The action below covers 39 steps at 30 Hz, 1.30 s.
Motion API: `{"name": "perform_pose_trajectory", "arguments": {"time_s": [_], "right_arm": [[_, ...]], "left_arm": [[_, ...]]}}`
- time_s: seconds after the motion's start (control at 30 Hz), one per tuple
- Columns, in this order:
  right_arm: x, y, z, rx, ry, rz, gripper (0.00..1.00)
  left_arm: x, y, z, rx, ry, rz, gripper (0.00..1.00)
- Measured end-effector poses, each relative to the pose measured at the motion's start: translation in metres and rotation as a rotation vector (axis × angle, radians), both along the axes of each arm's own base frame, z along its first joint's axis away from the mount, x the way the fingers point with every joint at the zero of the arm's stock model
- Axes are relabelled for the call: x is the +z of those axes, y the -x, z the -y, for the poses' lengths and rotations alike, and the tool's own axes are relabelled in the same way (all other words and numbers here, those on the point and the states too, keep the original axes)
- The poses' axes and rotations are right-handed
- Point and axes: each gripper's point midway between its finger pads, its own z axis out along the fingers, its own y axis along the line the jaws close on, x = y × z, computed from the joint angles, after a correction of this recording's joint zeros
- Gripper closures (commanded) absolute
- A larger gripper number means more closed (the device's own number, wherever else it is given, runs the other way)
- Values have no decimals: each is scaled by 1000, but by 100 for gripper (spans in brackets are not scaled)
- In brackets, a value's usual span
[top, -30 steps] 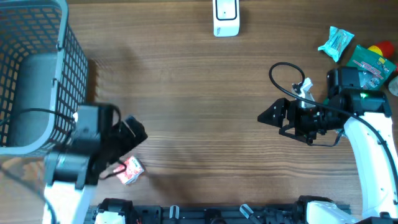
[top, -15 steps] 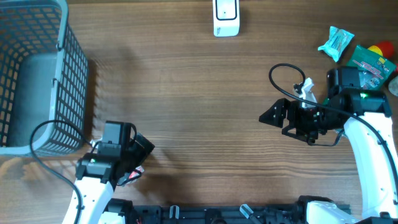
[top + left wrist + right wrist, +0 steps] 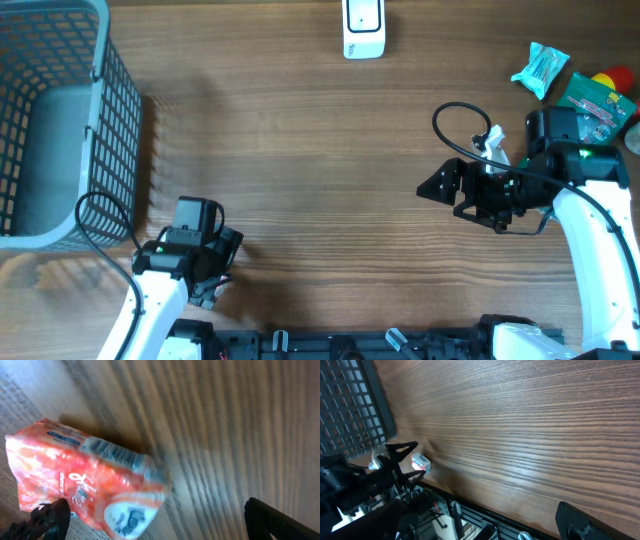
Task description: Scan the item barcode
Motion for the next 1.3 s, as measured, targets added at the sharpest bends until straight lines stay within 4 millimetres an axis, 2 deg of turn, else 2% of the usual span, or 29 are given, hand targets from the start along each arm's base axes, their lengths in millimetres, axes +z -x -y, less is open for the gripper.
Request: {"name": "perform_pose_trajectory", "arguments": {"time_s": [0.03,0.07,0.1,0.13,0.17,0.2,0.33,0.47,0.53,0.6,0.7,0.8,0.9,0.97,1.03,1.13,1.2,1.23,1.27,1.3], "right_arm": [[0,0,0,0,0,0,1],[0,0,0,0,0,0,1],[0,0,0,0,0,0,1],[0,0,0,0,0,0,1],[0,0,0,0,0,0,1],[0,0,0,0,0,0,1],[-1,0,1,0,6,-1,1],[-1,0,1,-1,8,-1,1],[-1,0,1,-1,8,-1,1],[-1,0,1,-2,8,-2,1],[-1,0,1,-7,7,-6,1],[-1,0,1,-12,8,-10,1],[-1,0,2,-15,9,-13,1],[-1,0,2,-15,9,-12,1],[-1,-2,2,-18,10,-6,1],[-1,-5,2,-28,10,3,1],[-1,-6,2,-37,10,0,1],[-1,-6,3,-46,11,-7,1],[-1,-6,3,-49,11,-9,1],[-1,-6,3,-50,11,-10,1]], "left_arm": [[-2,1,-1,16,-3,-15,3],[-3,2,-1,30,-4,-24,17],[-5,2,-2,43,-7,-32,34],[-6,3,-3,59,-14,-46,70],[-9,7,-5,72,-23,-66,86],[-11,11,-7,80,-35,-93,96],[-13,22,-10,97,-55,-146,96],[-13,19,-10,104,-53,-136,96],[-11,11,-8,95,-43,-109,96],[-7,-12,0,54,-6,-26,96],[18,-70,25,-59,103,189,96],[69,-132,56,-187,206,467,96],[105,-158,85,-283,271,632,96],[114,-159,102,-337,300,668,96],[115,-156,122,-393,323,679,95],[103,-151,161,-499,349,666,92],[86,-146,185,-559,352,632,93],[64,-137,198,-592,343,575,89],[52,-133,201,-590,336,535,79],[43,-131,203,-581,333,510,59]]}}
